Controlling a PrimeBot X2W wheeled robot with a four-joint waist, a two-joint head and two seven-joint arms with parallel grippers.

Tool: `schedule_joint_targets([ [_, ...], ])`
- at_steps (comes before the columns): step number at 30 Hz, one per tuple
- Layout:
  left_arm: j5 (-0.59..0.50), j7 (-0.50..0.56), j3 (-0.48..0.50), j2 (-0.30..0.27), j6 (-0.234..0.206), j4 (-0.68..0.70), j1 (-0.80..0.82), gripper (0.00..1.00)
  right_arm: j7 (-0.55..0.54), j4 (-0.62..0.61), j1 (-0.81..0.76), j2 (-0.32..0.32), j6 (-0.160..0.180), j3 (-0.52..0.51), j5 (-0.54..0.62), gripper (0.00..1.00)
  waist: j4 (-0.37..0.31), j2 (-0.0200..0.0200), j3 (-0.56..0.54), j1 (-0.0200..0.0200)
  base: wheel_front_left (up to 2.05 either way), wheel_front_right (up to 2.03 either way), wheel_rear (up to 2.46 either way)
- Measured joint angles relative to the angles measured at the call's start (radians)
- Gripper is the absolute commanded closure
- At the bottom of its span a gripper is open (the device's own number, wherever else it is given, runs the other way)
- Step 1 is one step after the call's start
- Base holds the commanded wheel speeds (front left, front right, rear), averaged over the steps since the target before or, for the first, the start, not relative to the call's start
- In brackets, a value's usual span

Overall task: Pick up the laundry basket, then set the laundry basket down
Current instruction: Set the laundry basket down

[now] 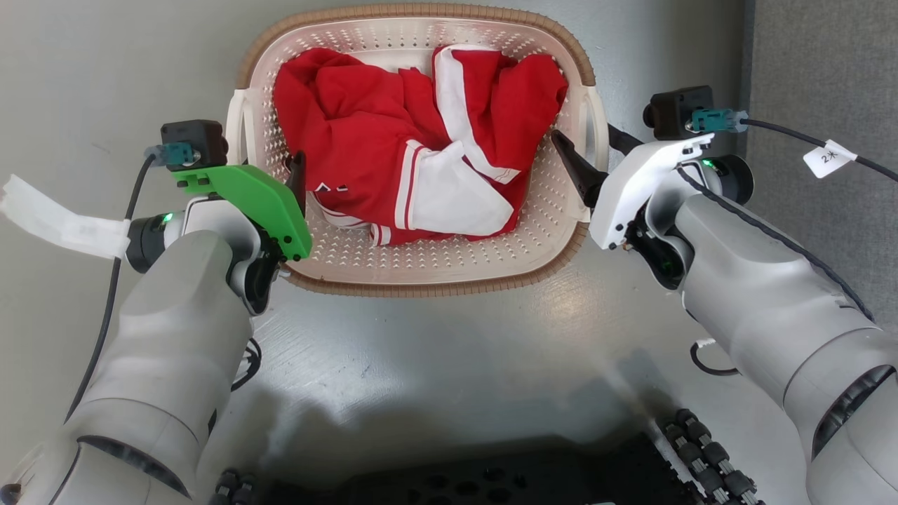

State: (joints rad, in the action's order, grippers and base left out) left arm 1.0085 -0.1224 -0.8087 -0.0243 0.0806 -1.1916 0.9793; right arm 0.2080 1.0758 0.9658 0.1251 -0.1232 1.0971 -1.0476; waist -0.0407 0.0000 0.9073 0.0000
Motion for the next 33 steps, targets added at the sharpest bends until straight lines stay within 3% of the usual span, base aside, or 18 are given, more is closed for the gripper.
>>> schedule_joint_targets([
  [17, 0.000, -0.058, -0.026, 0.000, 0.008, -0.038, -0.012, 0.00, 0.003, 0.061, -0.016, -0.002, 0.000, 0.004, -0.031, 0.00, -0.006, 0.0000, -0.080, 0.0000, 0.00, 0.00, 0.00],
  [33, -0.019, -0.109, -0.037, -0.005, 0.029, -0.053, -0.094, 0.00, 0.031, 0.034, -0.075, -0.011, 0.000, -0.016, -0.061, 0.00, -0.019, 0.0000, -0.253, 0.0000, 0.00, 0.00, 0.00],
])
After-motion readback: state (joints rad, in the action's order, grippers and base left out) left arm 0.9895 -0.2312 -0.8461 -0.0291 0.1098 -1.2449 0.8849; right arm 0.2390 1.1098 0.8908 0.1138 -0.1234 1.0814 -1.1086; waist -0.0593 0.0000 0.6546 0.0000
